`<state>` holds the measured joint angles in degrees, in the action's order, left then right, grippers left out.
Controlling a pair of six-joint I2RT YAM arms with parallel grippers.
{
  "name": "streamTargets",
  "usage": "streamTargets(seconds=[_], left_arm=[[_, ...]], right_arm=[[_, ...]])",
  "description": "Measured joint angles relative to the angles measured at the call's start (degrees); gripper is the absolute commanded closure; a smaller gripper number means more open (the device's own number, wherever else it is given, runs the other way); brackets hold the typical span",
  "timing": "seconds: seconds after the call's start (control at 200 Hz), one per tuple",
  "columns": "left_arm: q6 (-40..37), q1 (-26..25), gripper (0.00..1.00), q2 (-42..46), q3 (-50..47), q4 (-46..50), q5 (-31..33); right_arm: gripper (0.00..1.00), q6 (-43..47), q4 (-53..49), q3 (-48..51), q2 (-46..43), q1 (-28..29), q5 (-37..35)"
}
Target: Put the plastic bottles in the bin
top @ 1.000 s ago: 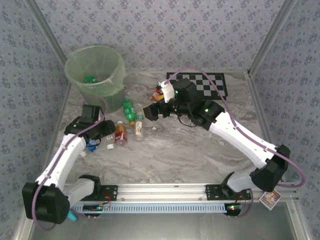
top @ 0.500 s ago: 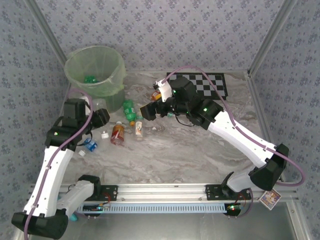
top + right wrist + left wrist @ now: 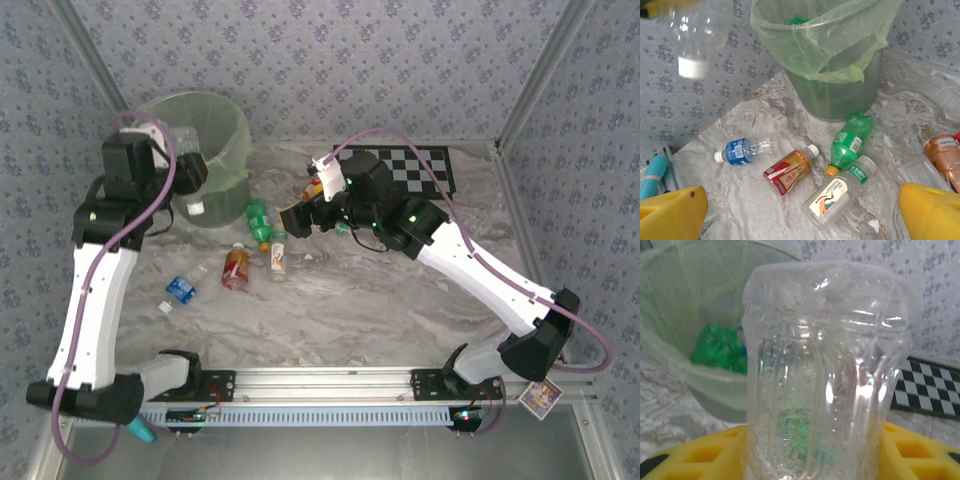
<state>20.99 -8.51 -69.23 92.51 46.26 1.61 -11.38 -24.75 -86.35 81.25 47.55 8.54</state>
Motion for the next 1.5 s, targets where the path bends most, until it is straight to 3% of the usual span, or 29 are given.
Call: streamTargets(seconds=[0.19,0.485,1.079,1.124,1.274,1.499], left_arm=[[2.51,4.76,0.48,-10.05,10.4,-0.2,-1.77],[9.38,6.51,0.47,-23.3,25.18,-0.37,-3.56],[21.27,7.45,0.47,-37.64,33.16,-3.19,-3.26],[22.14,7.45,0.41,-38.71,33.77,-3.19,-3.28],[23.52,7.45,0.01,-42.38,36.96,-2.43,-3.72],[24.24,7.45,0.0,-43.58,41.86,0.13,-3.67]], right_arm=[[0.0,0.31,-0.57,-0.09,-0.96,0.09,-1.75],[0.0,0.7,-1.46,-0.09,-2.51,0.22,-3.98],[0.0,0.92,-2.93,-0.04,-3.91,0.22,-6.47],[0.0,0.92,-2.95,-0.04,-3.91,0.22,-6.56],[0.0,0.92,-2.97,0.13,-4.13,0.22,-7.06],[0.0,0.9,-3.39,0.7,-4.98,0.22,-7.74]])
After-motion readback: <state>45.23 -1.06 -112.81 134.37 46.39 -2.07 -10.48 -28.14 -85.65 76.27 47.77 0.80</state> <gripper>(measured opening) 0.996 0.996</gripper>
